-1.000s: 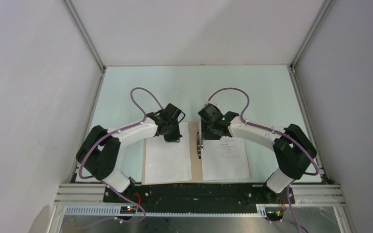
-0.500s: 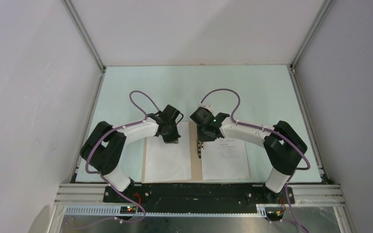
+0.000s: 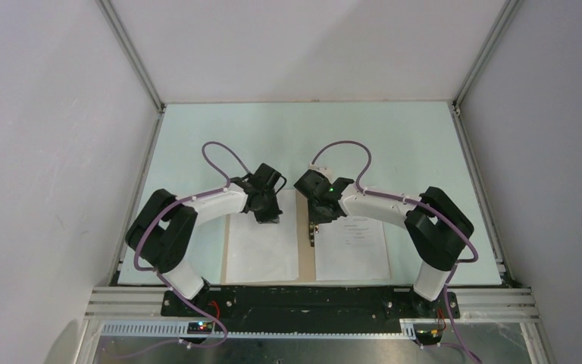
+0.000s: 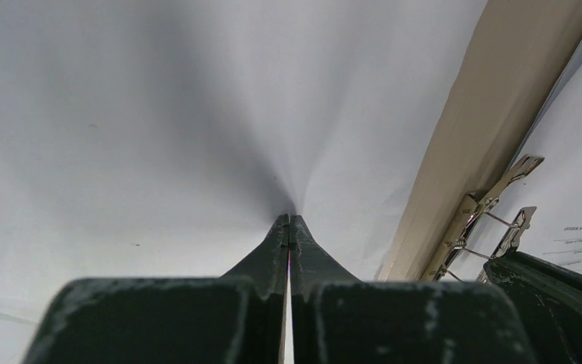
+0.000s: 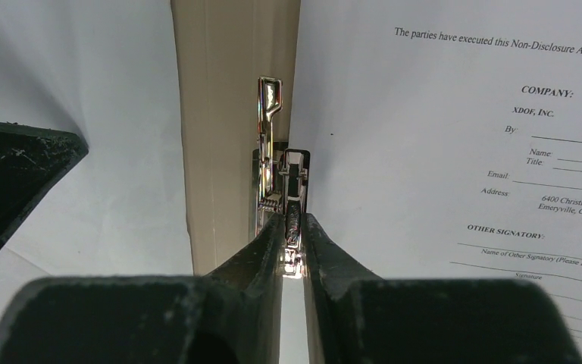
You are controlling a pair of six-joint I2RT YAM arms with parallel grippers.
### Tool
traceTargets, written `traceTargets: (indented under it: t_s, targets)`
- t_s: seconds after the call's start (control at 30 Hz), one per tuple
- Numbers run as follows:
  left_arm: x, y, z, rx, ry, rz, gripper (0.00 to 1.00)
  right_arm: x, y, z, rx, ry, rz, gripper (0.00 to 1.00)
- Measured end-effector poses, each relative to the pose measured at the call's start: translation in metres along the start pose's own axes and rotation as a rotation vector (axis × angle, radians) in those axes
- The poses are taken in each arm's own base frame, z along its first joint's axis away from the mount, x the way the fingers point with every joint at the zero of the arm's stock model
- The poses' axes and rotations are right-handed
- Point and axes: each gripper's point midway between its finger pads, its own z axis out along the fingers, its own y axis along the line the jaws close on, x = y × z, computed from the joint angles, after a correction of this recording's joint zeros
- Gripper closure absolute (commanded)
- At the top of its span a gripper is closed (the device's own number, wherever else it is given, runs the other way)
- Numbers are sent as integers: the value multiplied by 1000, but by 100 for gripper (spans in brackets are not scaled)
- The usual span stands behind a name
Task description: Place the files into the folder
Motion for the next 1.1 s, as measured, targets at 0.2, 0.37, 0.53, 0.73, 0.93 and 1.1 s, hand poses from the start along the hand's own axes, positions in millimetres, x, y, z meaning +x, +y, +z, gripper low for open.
traceTargets:
  t_s: [0.2,0.37,0.53,0.73,0.93,1.1]
  targets:
    - [0,0,0,-1,2,-6,100,1,1,-1,11,-8,-6,87]
    - [0,0,0,-1,2,-11,100,3,2,-2,21,-15,-16,89]
    - [0,0,1,-2,3,-13,100,5,2,-4,25,-16,-12,90]
    - [-1,-2,1,4,5,-16,100,23,-2,-3,25,13,-4,90]
    - [-1,-6,2,17,9,-19,100,33,-4,-1,19,22,17,86]
    - [-1,-6,2,19,10,-23,100,34,-5,-4,8,14,32,79]
